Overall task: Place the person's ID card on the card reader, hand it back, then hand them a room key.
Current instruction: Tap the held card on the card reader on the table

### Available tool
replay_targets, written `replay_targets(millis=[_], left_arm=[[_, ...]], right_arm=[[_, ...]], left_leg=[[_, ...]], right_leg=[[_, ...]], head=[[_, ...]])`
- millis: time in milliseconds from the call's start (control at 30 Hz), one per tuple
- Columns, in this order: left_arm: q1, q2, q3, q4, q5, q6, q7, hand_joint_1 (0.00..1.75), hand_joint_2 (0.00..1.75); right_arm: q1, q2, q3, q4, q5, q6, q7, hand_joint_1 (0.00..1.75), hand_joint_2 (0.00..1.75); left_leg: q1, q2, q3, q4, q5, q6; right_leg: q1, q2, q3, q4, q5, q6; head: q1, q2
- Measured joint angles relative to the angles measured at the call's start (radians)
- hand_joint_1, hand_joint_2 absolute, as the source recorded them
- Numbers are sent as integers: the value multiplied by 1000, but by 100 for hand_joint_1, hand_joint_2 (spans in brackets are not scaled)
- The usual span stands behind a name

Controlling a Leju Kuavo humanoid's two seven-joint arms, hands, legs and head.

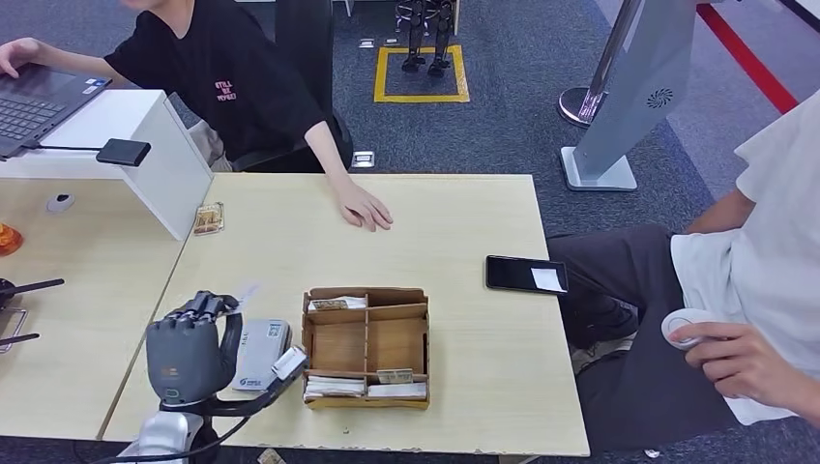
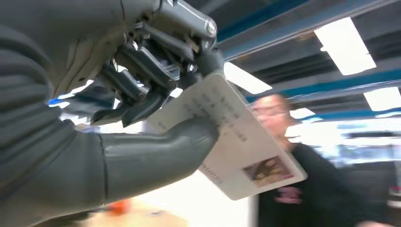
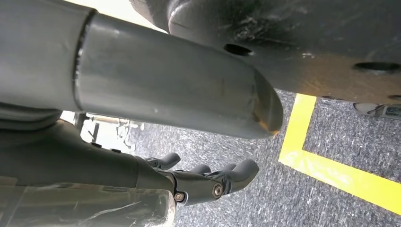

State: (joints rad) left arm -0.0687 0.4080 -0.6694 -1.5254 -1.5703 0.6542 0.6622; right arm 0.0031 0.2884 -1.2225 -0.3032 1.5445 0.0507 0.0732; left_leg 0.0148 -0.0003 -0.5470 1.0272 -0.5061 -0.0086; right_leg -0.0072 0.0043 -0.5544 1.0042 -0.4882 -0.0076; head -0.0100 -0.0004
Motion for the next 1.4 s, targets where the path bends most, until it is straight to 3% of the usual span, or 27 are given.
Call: replay_targets(millis=[167,567,1000,1400], left_arm=[[-74,61,-158,51,0,-8,5,175,175],[-169,121,-346,123,0,-40,5,175,175],[-203,140,-402,152,0,-44,5,175,175],[-218,189,-373,153,1,-28,6,175,175]], right_arm=[[2,1,-6,-6,7,3,-3,0,0],[3,2,-15,-13,23,16,-8,0,0],[4,2,-21,-13,25,16,-8,0,0],[4,2,-22,-13,25,2,-3,0,0]], left_leg=[[-1,1,-1,0,0,0],[0,1,-2,0,0,0],[0,1,-2,0,0,0],[0,1,-2,0,1,0]], right_leg=[[-1,2,-2,0,1,1],[-1,2,-3,0,1,1],[-1,1,-2,0,2,1],[0,1,-3,0,2,0]], head=[[0,0],[0,0],[0,0],[0,0]])
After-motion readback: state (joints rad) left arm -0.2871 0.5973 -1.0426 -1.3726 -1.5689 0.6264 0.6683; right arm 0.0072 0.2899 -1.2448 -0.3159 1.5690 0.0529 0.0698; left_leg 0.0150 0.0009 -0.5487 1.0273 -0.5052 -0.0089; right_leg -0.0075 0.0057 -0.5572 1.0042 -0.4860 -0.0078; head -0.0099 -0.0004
